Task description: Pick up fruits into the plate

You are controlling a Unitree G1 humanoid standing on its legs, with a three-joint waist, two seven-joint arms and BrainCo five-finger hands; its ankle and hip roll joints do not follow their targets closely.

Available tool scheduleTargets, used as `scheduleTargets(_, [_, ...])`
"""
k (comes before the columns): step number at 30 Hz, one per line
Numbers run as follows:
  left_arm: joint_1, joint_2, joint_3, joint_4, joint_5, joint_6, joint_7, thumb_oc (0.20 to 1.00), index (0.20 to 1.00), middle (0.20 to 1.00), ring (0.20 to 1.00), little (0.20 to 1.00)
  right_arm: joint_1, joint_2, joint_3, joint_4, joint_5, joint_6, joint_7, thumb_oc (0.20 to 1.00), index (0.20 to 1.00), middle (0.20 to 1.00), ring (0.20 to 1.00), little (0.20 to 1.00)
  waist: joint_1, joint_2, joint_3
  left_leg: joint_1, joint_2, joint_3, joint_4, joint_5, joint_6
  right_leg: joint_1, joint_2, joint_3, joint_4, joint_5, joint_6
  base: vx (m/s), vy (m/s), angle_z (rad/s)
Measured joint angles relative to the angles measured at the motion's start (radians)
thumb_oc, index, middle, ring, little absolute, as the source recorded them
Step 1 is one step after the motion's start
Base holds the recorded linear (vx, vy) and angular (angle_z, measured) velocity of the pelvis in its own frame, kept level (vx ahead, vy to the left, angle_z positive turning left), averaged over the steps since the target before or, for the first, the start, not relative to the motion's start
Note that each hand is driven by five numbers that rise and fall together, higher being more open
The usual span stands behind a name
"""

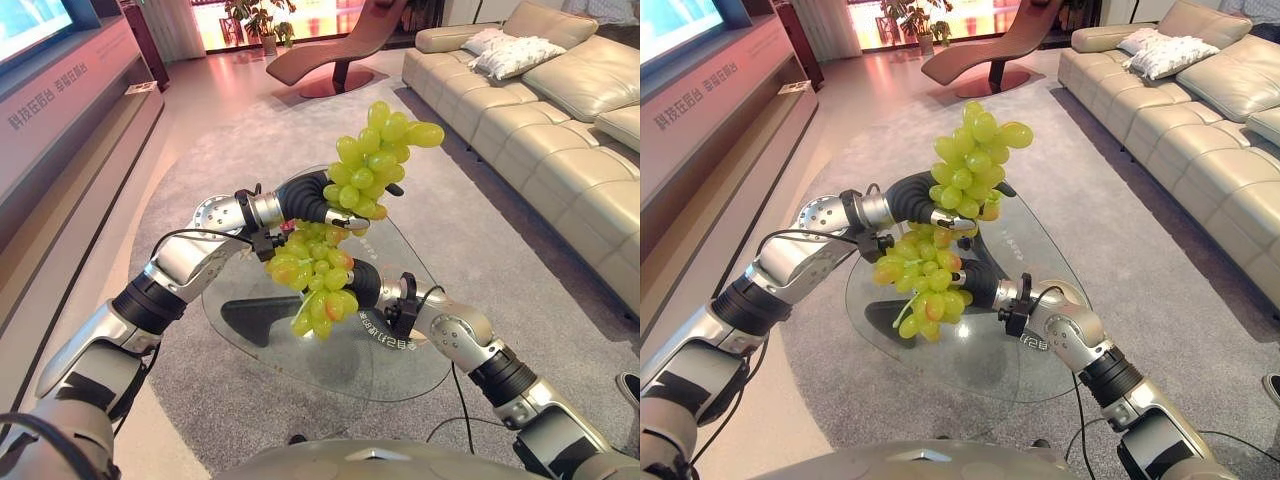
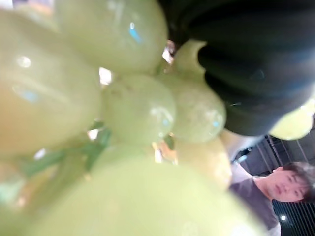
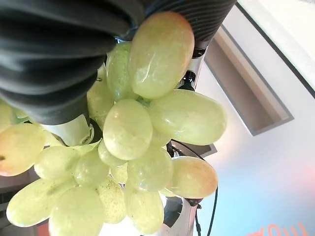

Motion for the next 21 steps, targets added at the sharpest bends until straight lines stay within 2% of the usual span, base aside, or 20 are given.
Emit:
scheduleTargets(1, [0.0, -0.003, 0.001, 0.004, 0.0, 0.0, 0.0, 0.2, 0.2, 0.2, 0.2, 0.2, 0.0, 0.0, 0.0, 0.0, 0.0, 0.0, 0.0, 0.2, 0.2, 0.2, 0.2, 0.2, 0.0, 0.0, 0.0, 0.0, 0.0, 0.0, 0.0, 0.0, 0.0, 0.0, 0.0, 0.0, 0.0, 0.0, 0.0, 0.03, -0.003, 0.0])
scheduleTargets(2, [0.003, -0.008, 0.002, 0.012, 0.0, 0.001, 0.0, 0.514, 0.514, 0.514, 0.514, 0.514, 0.001, 0.0, 0.0, 0.002, 0.0, 0.001, 0.0, 0.2, 0.2, 0.2, 0.2, 0.2, 0.0, 0.0, 0.0, 0.0, 0.0, 0.0, 0.0, 0.0, 0.0, 0.0, 0.0, 0.0, 0.0, 0.0, 0.0, 0.0, 0.0, 0.0])
scheduleTargets(3, [0.004, -0.01, 0.002, 0.015, 0.0, 0.002, 0.0, 0.595, 0.595, 0.595, 0.595, 0.595, 0.001, 0.0, 0.0, 0.005, 0.0, 0.001, 0.0, 0.2, 0.2, 0.2, 0.2, 0.2, 0.0, 0.0, 0.0, 0.0, 0.0, 0.0, 0.0, 0.0, 0.0, 0.0, 0.0, 0.0, 0.0, 0.0, 0.0, 0.05, 0.002, 0.0])
scheduleTargets(4, [0.006, -0.012, 0.003, 0.015, 0.001, 0.005, 0.0, 1.0, 1.0, 1.0, 1.0, 1.0, 0.002, 0.0, 0.0, 0.007, 0.0, 0.001, 0.0, 0.2, 0.2, 0.2, 0.2, 0.2, 0.0, 0.0, 0.0, 0.0, 0.0, 0.0, 0.0, 0.0, 0.0, 0.0, 0.0, 0.0, 0.0, 0.0, 0.0, 0.04, 0.001, 0.0])
scheduleTargets(21, [0.094, -0.022, 0.068, 0.049, 0.002, 0.035, 0.0, 1.0, 1.0, 1.0, 1.0, 1.0, 0.042, 0.023, 0.028, 0.007, 0.0, 0.013, 0.0, 0.2, 0.2, 0.2, 0.2, 0.2, 0.002, 0.0, 0.0, -0.001, 0.0, -0.001, 0.0, -0.002, 0.002, -0.001, 0.0, -0.001, -0.002, -0.001, 0.001, 0.03, -0.004, 0.0])
